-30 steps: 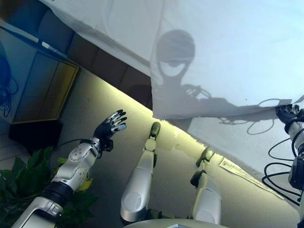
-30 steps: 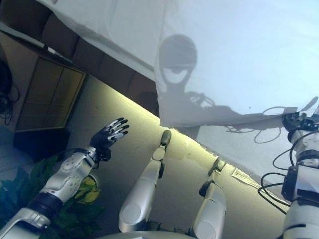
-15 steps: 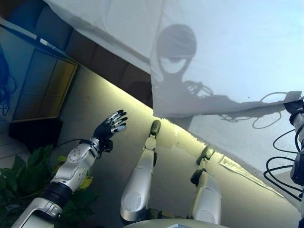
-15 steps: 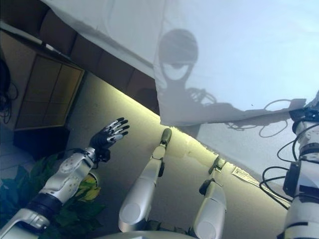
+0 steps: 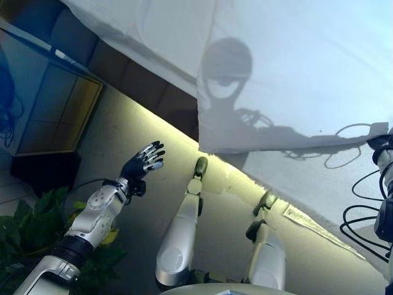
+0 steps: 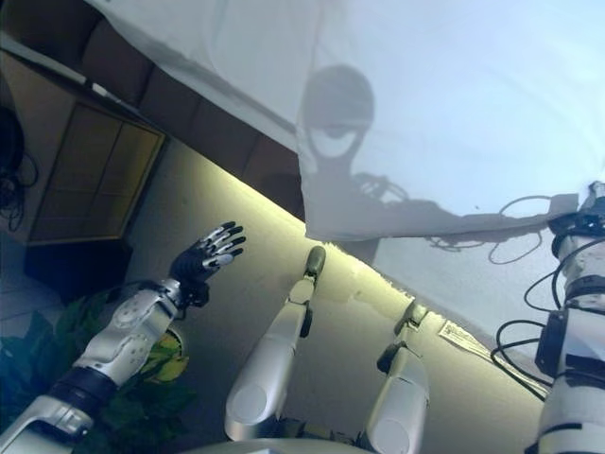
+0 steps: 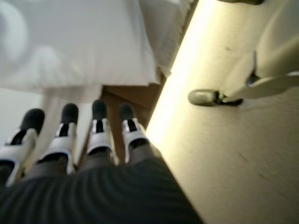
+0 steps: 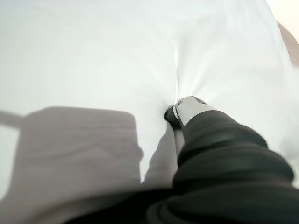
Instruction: Make the bed neatly
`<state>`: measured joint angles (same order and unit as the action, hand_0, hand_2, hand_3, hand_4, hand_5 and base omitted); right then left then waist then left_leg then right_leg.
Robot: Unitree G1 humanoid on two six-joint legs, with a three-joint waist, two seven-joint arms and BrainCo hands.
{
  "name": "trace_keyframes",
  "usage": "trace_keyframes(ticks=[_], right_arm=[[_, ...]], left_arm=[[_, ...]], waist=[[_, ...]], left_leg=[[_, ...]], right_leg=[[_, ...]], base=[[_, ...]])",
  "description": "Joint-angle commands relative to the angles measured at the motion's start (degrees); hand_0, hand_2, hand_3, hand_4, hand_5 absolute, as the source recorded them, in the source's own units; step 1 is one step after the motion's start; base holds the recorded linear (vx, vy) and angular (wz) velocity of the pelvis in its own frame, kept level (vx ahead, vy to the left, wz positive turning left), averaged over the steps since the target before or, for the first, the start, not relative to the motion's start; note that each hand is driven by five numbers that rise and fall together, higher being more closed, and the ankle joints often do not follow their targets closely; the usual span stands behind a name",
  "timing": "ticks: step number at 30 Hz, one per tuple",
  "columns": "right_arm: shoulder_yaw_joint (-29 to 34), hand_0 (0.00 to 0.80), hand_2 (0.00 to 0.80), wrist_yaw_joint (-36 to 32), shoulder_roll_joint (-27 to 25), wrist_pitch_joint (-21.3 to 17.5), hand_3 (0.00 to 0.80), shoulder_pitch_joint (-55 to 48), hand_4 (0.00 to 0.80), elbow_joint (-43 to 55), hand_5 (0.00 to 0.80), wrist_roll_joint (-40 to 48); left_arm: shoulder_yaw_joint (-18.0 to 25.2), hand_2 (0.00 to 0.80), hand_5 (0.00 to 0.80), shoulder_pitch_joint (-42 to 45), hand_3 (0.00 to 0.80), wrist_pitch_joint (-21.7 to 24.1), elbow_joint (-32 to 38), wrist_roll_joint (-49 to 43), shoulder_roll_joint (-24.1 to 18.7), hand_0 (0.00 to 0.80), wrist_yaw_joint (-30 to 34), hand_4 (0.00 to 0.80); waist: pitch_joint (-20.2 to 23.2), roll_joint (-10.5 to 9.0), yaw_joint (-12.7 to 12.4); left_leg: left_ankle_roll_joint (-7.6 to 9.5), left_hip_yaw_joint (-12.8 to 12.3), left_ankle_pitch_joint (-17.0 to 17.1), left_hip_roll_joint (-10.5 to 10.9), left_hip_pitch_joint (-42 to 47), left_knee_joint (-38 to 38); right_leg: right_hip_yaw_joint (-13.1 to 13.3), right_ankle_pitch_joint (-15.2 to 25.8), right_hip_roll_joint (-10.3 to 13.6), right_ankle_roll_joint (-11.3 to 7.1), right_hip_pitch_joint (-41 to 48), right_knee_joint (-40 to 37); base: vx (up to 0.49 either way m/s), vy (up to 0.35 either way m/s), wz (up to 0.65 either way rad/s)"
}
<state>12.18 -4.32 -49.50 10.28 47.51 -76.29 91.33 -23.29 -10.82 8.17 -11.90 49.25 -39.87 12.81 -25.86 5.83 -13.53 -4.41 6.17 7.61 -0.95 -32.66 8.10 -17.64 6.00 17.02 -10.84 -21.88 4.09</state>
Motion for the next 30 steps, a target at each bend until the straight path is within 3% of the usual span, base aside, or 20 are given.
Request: trace_keyframes(ticks=[1,5,9,13,15,19,23,26,30], right_arm=[[-4.1,0.800,0.800,-5.6,1.7,-2.2,0.800,-4.8,0.800,9.3,0.800,-6.4],[-5.6,0.800,0.800,-6.6,8.5,-3.1,0.800,-10.0,0.800,16.9,0.800,-9.4],[-9.9,0.800,0.800,-1.9,18.4,-5.4,0.800,-15.2,0.800,25.6,0.800,-13.4],[-15.3,0.800,0.800,3.1,26.3,-7.0,0.800,-20.2,0.800,33.7,0.800,-15.3],[-18.7,0.800,0.800,5.9,30.4,-8.8,0.800,-23.3,0.800,38.2,0.800,-16.7],[-21.9,0.800,0.800,10.5,35.2,-11.2,0.800,-28.8,0.800,44.7,0.800,-19.8],[-24.1,0.800,0.800,14.3,37.9,-11.4,0.800,-30.3,0.800,46.3,0.800,-21.6],[-25.1,0.800,0.800,17.2,38.3,-10.5,0.800,-30.6,0.800,46.2,0.800,-21.3],[-24.6,0.800,0.800,17.4,37.0,-10.9,0.800,-30.5,0.800,43.7,0.800,-20.3]], left_arm=[[3.7,0.000,0.000,3.3,0.000,0.2,3.3,-1.3,0.6,0.000,-1.7,0.000],[4.6,0.000,0.000,3.4,0.000,-1.9,1.6,-4.4,2.8,0.000,-3.1,0.000],[3.1,0.000,0.000,2.0,0.000,-5.5,-1.6,-4.5,7.8,0.000,-3.9,0.000],[0.8,0.000,0.000,1.2,0.000,-8.6,-2.9,-1.4,13.0,0.000,-5.3,0.000],[-0.4,0.000,0.000,1.3,0.000,-11.1,-3.1,3.5,16.3,0.000,-5.7,0.000],[-2.9,0.000,0.000,2.2,0.000,-17.4,-3.3,18.1,23.0,0.000,-6.9,0.000],[-6.3,0.000,0.000,3.7,0.000,-23.2,-5.7,32.9,28.9,0.000,-7.6,0.000],[-9.9,0.000,0.000,2.7,0.000,-26.9,-6.7,43.3,31.2,0.000,-7.6,0.000],[-12.8,0.000,0.000,1.3,0.000,-30.4,-6.5,52.1,30.7,0.000,-9.4,0.000]], waist=[[3.0,-0.78,-0.6],[5.6,-3.46,-0.5],[8.9,-6.42,0.5],[10.9,-8.21,1.8],[12.4,-8.75,2.6],[16.4,-9.07,4.2],[19.7,-9.18,5.2],[21.3,-8.46,6.3],[21.6,-7.85,6.9]], left_leg=[[0.17,-3.5,-0.1,-1.9,-0.1,0.2],[-0.26,-3.3,-2.7,-2.8,3.5,2.4],[-0.43,-3.2,-5.0,-4.3,9.9,2.3],[-0.51,-2.5,-6.4,-5.3,15.7,2.3],[-0.32,-2.1,-7.2,-5.8,19.4,1.7],[0.02,-5.7,-6.6,-6.4,24.5,-0.7],[0.04,-6.1,-6.3,-6.9,29.7,-4.3],[0.31,-7.1,-5.3,-7.4,33.0,-8.1],[0.30,-7.1,-5.1,-7.7,34.0,-8.3]], right_leg=[[-0.1,2.3,1.7,-0.49,-0.8,2.1],[-0.2,1.9,0.4,-0.06,4.3,0.5],[1.3,1.9,-1.1,0.48,10.3,-1.9],[3.4,2.1,-2.2,1.07,14.8,-3.2],[5.3,1.8,-3.0,1.51,17.2,-3.8],[4.7,1.5,-2.7,1.67,20.7,-4.2],[5.2,1.2,-2.6,1.41,23.2,-4.7],[5.8,0.8,-2.9,1.27,24.6,-5.2],[5.9,0.9,-2.6,1.16,24.9,-4.7]], base=[[0.080,0.035,0.04],[0.106,0.013,-0.07],[0.132,0.014,-0.19],[0.130,0.003,-0.21],[0.167,0.022,-0.14],[0.229,0.016,0.04],[0.198,0.007,0.18],[0.082,0.026,0.03],[0.011,0.004,0.05]])
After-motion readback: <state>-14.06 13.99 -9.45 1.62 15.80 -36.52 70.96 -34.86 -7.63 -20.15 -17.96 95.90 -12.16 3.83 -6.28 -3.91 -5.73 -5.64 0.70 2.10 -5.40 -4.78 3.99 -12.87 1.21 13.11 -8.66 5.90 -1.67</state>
